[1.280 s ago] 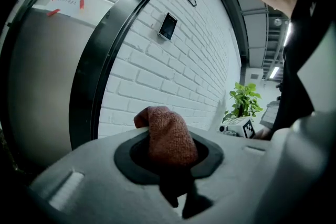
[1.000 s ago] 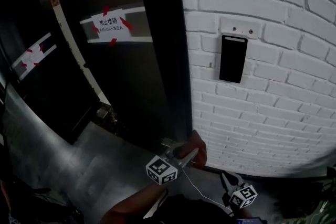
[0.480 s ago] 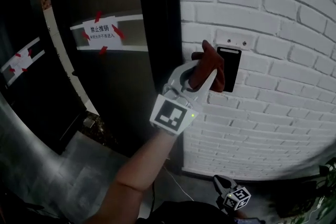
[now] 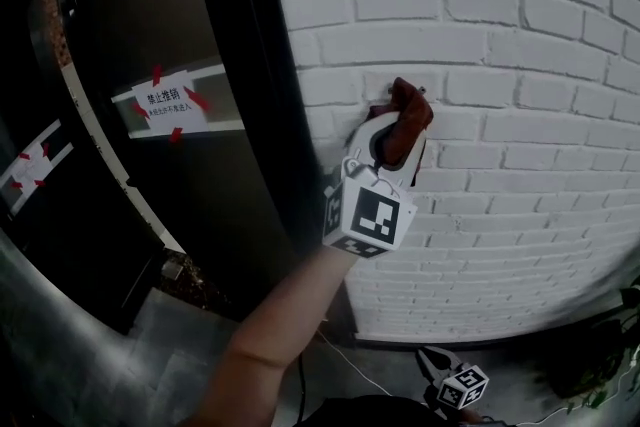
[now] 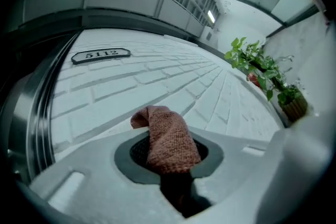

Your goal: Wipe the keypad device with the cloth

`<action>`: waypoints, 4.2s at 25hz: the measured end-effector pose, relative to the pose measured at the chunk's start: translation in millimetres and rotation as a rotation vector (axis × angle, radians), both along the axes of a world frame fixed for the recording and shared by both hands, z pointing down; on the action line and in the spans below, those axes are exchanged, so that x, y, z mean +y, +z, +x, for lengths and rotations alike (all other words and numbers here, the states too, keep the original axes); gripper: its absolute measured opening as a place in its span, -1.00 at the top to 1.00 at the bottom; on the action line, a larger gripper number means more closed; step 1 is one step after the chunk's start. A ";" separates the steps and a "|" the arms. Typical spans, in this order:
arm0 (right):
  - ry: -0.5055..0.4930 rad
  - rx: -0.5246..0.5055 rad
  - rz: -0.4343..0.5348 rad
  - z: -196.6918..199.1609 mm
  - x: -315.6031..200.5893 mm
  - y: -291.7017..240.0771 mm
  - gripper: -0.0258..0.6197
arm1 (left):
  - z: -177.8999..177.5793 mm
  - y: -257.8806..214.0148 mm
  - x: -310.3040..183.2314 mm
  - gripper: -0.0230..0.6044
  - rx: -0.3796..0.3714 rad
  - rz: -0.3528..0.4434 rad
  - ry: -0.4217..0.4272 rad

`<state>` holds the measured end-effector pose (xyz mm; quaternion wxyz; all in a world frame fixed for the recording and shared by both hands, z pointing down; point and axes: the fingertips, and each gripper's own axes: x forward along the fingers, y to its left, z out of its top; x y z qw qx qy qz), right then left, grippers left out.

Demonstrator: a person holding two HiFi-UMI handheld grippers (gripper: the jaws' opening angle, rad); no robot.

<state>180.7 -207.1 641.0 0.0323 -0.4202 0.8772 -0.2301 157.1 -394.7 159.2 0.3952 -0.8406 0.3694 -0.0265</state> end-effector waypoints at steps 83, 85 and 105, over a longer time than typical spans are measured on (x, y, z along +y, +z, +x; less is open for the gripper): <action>-0.007 -0.012 -0.073 -12.8 13.7 23.7 0.92 | -51.9 -29.0 -12.9 0.66 0.280 -0.040 -0.041; -0.030 -0.007 -0.074 -10.8 19.0 28.6 0.92 | -68.1 -17.2 -6.8 0.67 0.316 -0.067 -0.046; -0.204 0.051 -0.097 -70.3 71.1 49.0 0.92 | -155.5 365.7 190.2 0.66 0.435 -0.931 0.137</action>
